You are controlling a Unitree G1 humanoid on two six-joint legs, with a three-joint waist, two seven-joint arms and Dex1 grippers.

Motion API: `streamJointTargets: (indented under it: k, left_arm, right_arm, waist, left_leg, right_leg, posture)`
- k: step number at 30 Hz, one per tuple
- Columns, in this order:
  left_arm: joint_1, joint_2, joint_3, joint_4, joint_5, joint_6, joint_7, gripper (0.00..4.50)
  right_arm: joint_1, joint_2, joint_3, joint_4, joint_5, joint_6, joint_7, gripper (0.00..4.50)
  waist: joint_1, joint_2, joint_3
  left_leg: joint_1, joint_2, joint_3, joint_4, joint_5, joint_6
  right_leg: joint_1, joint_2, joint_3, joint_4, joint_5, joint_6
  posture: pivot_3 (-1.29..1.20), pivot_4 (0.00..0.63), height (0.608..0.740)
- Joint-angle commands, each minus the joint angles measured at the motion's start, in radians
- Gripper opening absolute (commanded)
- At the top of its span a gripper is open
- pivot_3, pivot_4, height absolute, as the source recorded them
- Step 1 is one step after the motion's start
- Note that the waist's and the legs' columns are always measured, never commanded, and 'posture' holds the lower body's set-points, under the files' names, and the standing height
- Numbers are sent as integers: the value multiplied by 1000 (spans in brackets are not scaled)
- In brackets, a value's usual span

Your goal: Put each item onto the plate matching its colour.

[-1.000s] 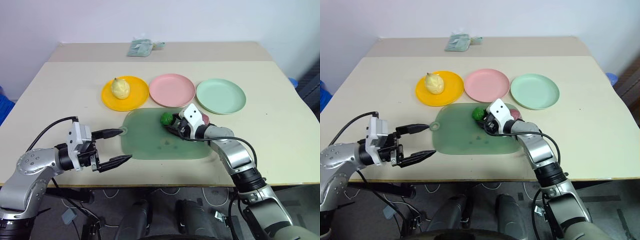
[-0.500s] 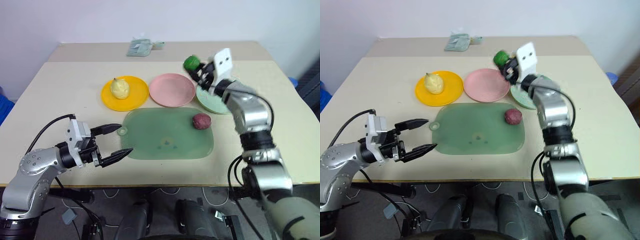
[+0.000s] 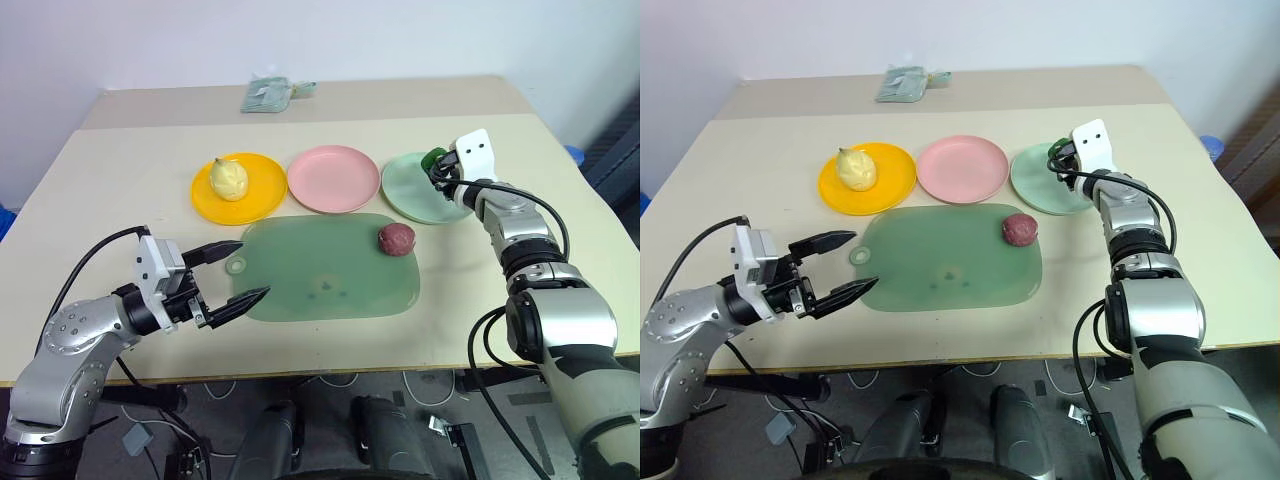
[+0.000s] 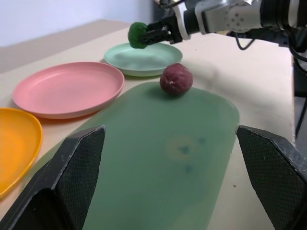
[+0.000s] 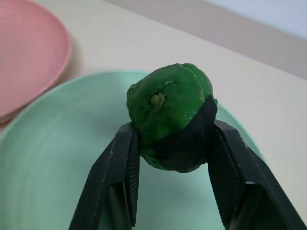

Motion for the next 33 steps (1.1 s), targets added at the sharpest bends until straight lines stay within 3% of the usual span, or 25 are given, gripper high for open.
streamJointTargets:
  k: [1,5,12,19,23,33]
  left_arm:
    - [-46,-10,-34,-8,35,-11,35,4500]
    - [-119,-35,-85,29,60,-5,64,4500]
    - [-195,-46,-128,104,74,-21,31,4500]
    - [-200,-33,-126,108,56,-12,-3,4500]
    - [-183,-17,-103,93,23,2,-34,4500]
    - [-125,54,-44,48,-86,39,-134,4500]
  right_arm:
    - [-16,4,-10,-21,6,-21,29,2446]
    - [-5,-7,-29,-52,22,-11,44,4408]
    - [61,-33,-78,-210,68,52,61,4463]
    - [425,-89,-136,-996,336,634,219,4463]
    - [553,-103,-169,-1220,408,795,192,4463]
    - [641,-67,-105,-1301,413,816,173,4463]
  waist:
    - [2,0,0]
    - [11,0,0]
    - [6,0,0]
    - [14,0,0]
    - [10,0,0]
    - [12,0,0]
  left_leg:
    - [0,0,0,0,0,0]
    - [0,0,0,2,0,0]
    - [0,0,0,1,0,0]
    - [-1,0,-1,2,0,0]
    - [-1,0,-1,3,0,0]
    - [-1,1,-1,3,0,0]
  right_leg:
    - [0,0,0,0,0,0]
    - [1,0,-1,0,0,0]
    - [0,0,0,1,0,1]
    - [0,0,-1,1,0,1]
    - [0,0,0,1,0,1]
    - [0,0,0,1,-1,-3]
  posture:
    - [0,150,740]
    - [0,150,740]
    - [0,150,740]
    - [0,150,740]
    - [0,150,740]
    - [0,150,740]
